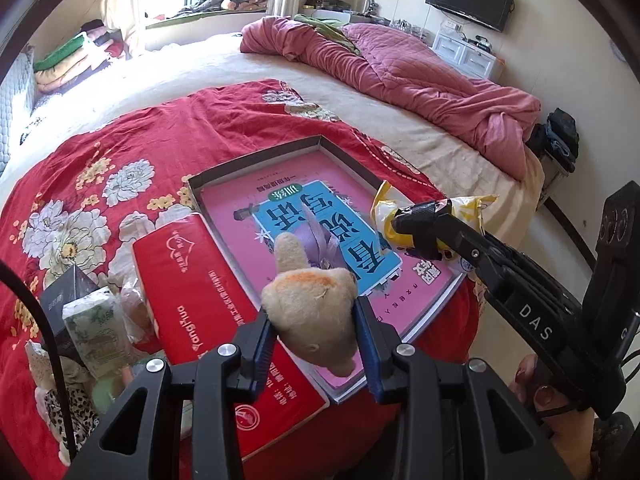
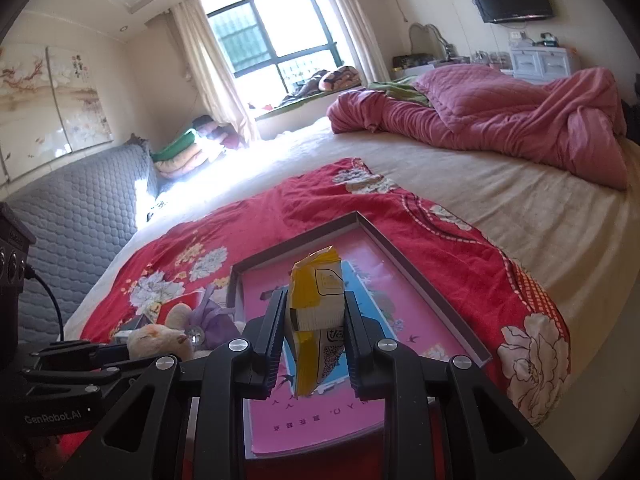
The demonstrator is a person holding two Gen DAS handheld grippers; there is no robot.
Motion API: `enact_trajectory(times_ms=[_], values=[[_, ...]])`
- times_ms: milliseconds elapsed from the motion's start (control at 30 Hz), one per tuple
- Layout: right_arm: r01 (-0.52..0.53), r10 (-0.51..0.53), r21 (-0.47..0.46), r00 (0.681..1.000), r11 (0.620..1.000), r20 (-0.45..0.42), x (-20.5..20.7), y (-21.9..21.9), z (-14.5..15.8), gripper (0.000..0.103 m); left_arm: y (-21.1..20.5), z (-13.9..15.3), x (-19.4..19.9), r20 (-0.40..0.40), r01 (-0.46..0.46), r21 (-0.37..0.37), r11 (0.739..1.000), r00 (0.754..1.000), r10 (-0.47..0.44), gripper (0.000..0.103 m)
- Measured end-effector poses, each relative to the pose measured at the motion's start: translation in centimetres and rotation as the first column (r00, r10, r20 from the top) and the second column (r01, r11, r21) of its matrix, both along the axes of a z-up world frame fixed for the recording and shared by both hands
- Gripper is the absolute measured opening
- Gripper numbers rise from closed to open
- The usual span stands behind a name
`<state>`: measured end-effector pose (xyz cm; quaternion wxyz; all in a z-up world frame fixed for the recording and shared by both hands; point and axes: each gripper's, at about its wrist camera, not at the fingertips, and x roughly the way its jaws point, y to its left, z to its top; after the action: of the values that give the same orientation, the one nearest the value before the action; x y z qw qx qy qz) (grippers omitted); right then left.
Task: Organize soft objects
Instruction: 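Carry the plush toy with the left tool toward the pink tray while the right tool carries the snack bag, then open the left tool over the pink tray while the right tool releases the snack bag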
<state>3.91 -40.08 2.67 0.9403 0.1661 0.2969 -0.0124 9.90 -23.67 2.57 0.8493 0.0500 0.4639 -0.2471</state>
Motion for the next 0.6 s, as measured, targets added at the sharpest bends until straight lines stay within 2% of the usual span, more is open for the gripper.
enact_trajectory(times_ms=[300, 533, 600], values=[[0.079, -0.071, 0.162, 0.996, 0.984, -0.054, 0.6, -3.4, -3.0, 0.028, -3.2, -2.0, 0.6, -0.032, 0.050, 0.052, 0.997, 0.998, -0.049, 0.038], [0.125, -0.109, 0.164, 0.988, 0.979, -0.106, 0.9, -4.9, -4.6, 0.029, -4.7, -3.1, 1.0, -0.042, 0.068, 0.096, 0.993, 0.997, -0.064, 0.038], [0.134, -0.119, 0.134, 0.986, 0.982, -0.115, 1.0, -4.8, -4.6, 0.031, -4.9, -3.4, 1.1, -0.055, 0.070, 0.099, 0.993, 0.996, -0.065, 0.038]])
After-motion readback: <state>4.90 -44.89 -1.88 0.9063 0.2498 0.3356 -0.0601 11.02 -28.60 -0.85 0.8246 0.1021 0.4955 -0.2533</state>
